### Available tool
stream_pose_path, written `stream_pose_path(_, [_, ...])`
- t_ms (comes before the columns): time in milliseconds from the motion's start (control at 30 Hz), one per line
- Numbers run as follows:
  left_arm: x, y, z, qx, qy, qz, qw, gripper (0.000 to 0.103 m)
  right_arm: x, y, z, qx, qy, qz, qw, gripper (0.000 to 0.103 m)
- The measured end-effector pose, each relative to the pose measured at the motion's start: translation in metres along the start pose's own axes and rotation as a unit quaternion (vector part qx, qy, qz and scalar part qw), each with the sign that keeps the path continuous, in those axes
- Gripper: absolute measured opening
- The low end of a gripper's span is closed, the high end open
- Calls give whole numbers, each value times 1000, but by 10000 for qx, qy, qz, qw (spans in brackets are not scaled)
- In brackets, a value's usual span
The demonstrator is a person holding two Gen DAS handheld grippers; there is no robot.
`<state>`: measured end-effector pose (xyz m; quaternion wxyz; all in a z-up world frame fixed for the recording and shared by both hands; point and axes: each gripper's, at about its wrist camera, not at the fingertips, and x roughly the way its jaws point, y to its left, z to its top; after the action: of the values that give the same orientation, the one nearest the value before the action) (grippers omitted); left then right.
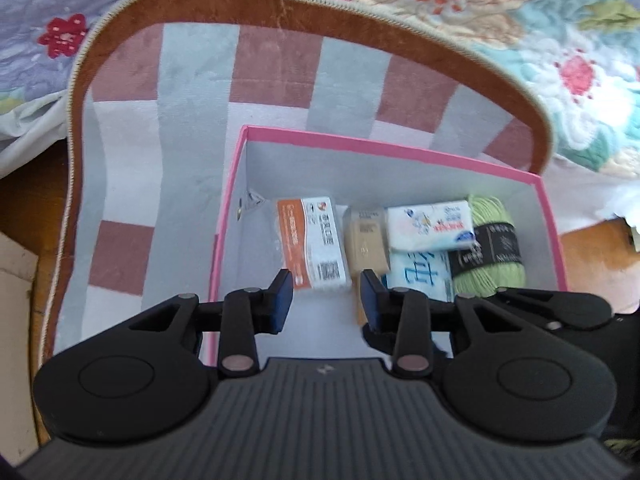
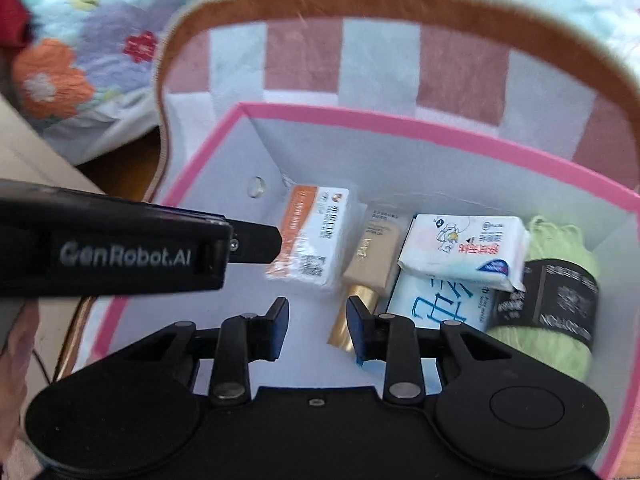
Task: Organize objects
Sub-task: 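Open the left gripper to release the orange-labelled box, then move the left gripper down to the purple plush toy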
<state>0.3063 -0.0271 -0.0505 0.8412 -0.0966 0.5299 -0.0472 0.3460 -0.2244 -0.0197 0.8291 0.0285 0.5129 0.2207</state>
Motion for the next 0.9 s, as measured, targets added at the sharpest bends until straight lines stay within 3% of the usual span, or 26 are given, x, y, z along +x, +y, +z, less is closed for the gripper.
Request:
stream_pose_path(233, [-61,-2,-31,302,19,-33,9995,52,-61,23,-24,-498,-317,35,9983,41])
stream_pose_path(367, [-97,-1,-45,380,88,23,9992,55,-102,37,-37,-678,-487,63,9965,47])
stream_pose_path(600, [-158,-11,-77,676,-135,76,9976,67,-162,54,-62,-889,-620,25,9941,63])
stream_pose_path(800, [-181,-29,-110,785,-373,408,9954,73,-203,58,-89,-1031,-598,-48,9929,76])
stream_pose_path(900, [-182,-38,-129,808,-326,367,9955,76,-221,55,-106,-1051,-561,4,9929,81])
